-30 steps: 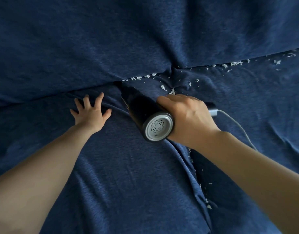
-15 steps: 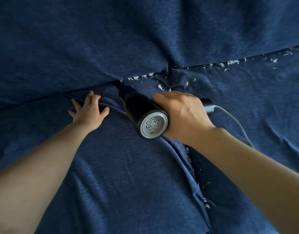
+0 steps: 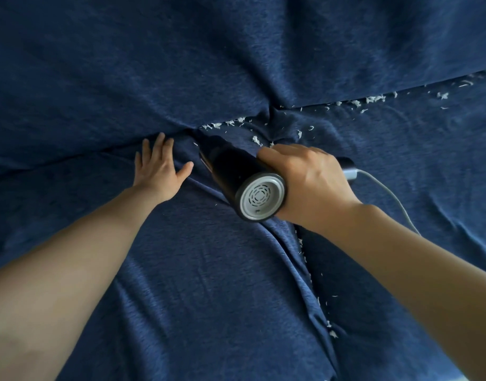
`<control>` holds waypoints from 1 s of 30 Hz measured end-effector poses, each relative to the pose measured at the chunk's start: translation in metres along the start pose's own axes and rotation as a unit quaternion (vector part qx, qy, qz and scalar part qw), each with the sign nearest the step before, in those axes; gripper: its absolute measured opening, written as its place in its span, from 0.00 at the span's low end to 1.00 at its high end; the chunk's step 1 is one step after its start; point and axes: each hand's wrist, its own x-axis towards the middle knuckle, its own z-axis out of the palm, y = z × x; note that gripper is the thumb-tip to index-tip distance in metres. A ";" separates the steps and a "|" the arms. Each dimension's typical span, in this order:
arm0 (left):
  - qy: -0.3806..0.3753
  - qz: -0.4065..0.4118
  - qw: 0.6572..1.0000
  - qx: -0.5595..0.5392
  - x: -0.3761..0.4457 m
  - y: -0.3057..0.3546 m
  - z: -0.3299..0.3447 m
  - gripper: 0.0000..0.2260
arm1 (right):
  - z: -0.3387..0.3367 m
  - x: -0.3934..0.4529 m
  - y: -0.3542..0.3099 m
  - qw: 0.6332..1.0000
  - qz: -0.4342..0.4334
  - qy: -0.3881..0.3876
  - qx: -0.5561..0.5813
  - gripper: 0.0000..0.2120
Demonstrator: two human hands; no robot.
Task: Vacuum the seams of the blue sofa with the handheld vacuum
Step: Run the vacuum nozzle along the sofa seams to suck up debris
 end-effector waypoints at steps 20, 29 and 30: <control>-0.089 -0.004 0.992 0.085 -0.006 0.023 0.005 0.40 | -0.024 -0.015 -0.003 0.999 0.018 0.006 0.050 0.12; -0.067 -0.004 0.995 0.078 -0.003 0.018 0.013 0.41 | -0.029 -0.017 0.009 0.998 0.034 0.014 0.048 0.14; -0.062 -0.004 0.995 0.080 -0.002 0.019 0.014 0.41 | -0.030 -0.015 0.012 0.998 0.041 0.014 0.041 0.15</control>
